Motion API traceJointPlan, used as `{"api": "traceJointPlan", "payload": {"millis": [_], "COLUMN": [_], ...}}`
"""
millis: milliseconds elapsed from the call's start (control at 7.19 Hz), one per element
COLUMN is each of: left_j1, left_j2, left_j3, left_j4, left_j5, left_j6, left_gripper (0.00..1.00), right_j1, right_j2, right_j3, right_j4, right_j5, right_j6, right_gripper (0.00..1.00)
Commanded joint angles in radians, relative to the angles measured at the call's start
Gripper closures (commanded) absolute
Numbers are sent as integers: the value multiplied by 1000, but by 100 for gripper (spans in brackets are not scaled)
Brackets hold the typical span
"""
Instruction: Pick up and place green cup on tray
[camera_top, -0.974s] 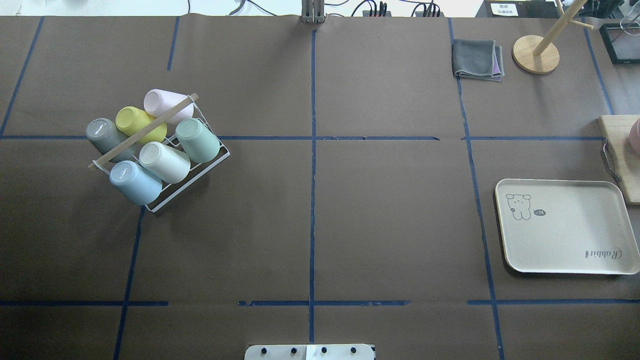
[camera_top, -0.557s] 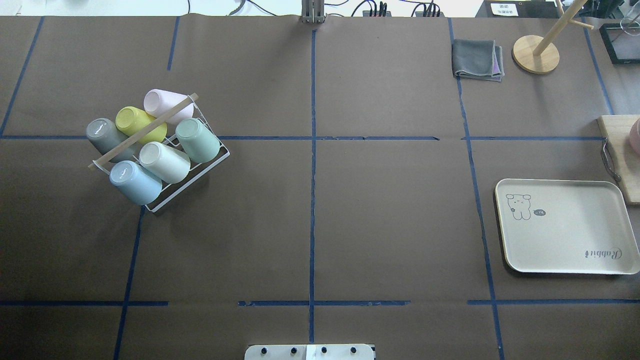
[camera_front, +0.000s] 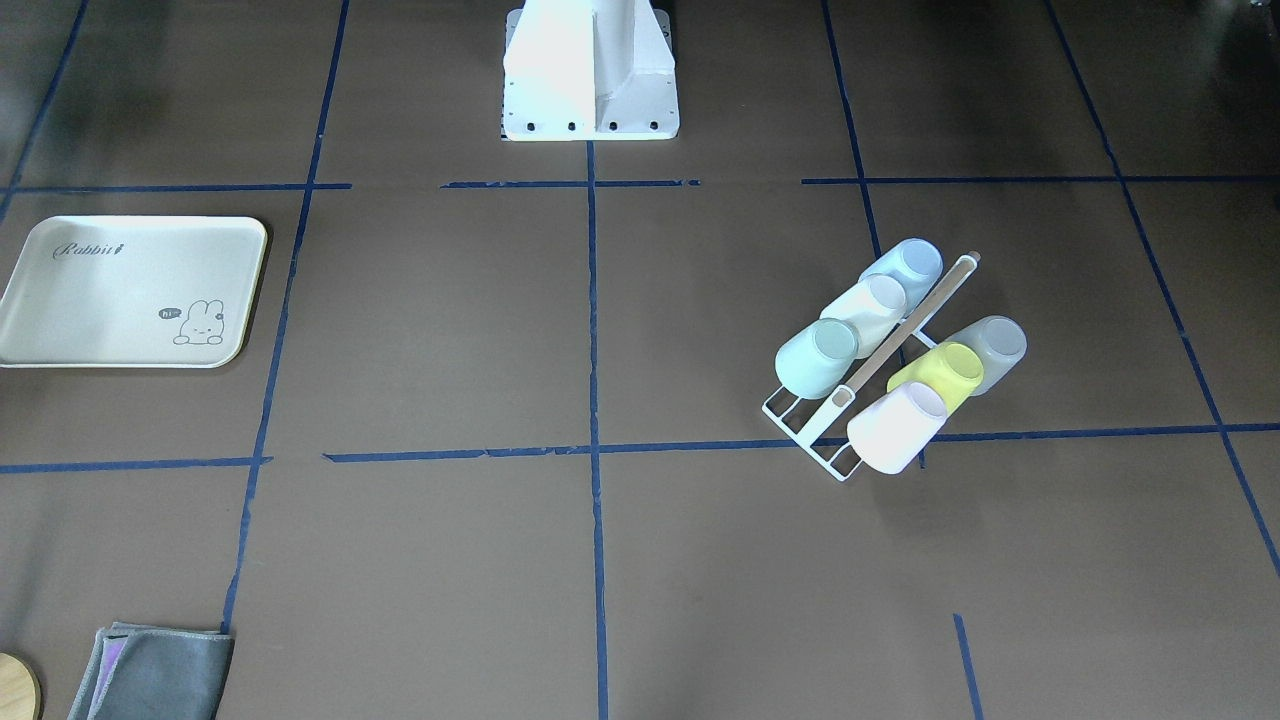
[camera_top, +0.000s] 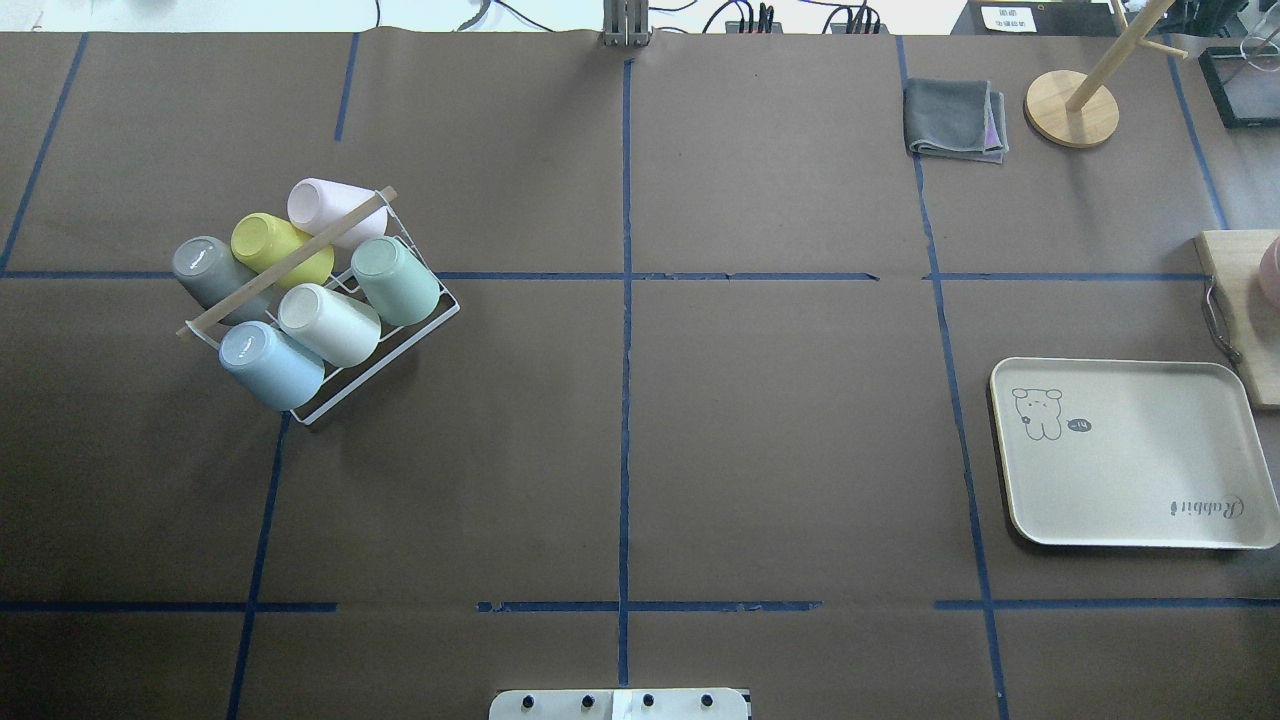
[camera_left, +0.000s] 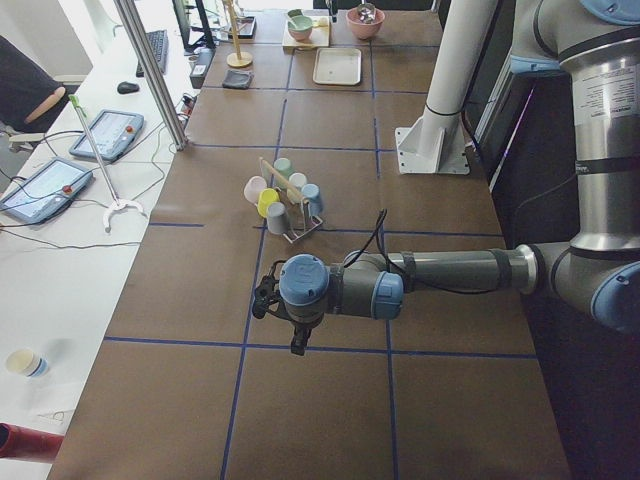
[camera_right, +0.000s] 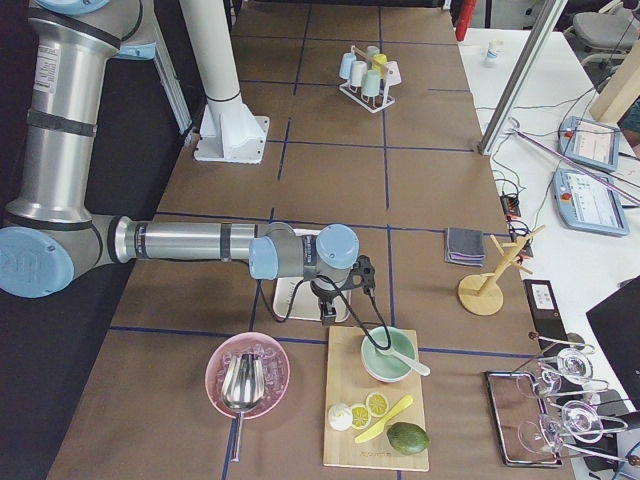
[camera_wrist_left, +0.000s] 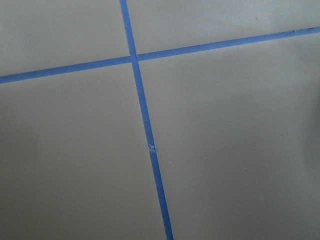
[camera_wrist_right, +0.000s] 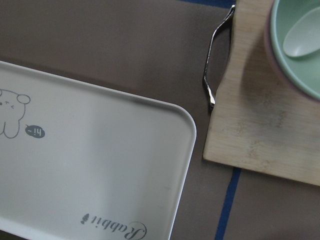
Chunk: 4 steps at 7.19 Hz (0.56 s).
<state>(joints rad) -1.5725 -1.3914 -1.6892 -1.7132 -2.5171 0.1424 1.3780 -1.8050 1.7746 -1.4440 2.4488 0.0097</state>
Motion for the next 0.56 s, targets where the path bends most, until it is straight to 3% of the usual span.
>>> {"api": "traceJointPlan", "payload": {"millis": [0, 278, 418], "left_j1": [0, 0, 0], "left_j2": [0, 0, 0], "left_j3": [-6, -10, -10], "left_j4": [-2, -3, -3], "left_j5": [-5, -3, -3], "left_j6": [-18, -38, -38], "left_gripper": [0, 0, 0], "right_j1": [-124, -158, -196], "right_j2": [-52, -57, -53], "right_j3": [-23, -174, -188], "right_j4": [229, 513, 584], "right_j5": [-61, -88, -97], "right_j6": [273, 379, 511], "right_gripper": [2, 4, 4]}}
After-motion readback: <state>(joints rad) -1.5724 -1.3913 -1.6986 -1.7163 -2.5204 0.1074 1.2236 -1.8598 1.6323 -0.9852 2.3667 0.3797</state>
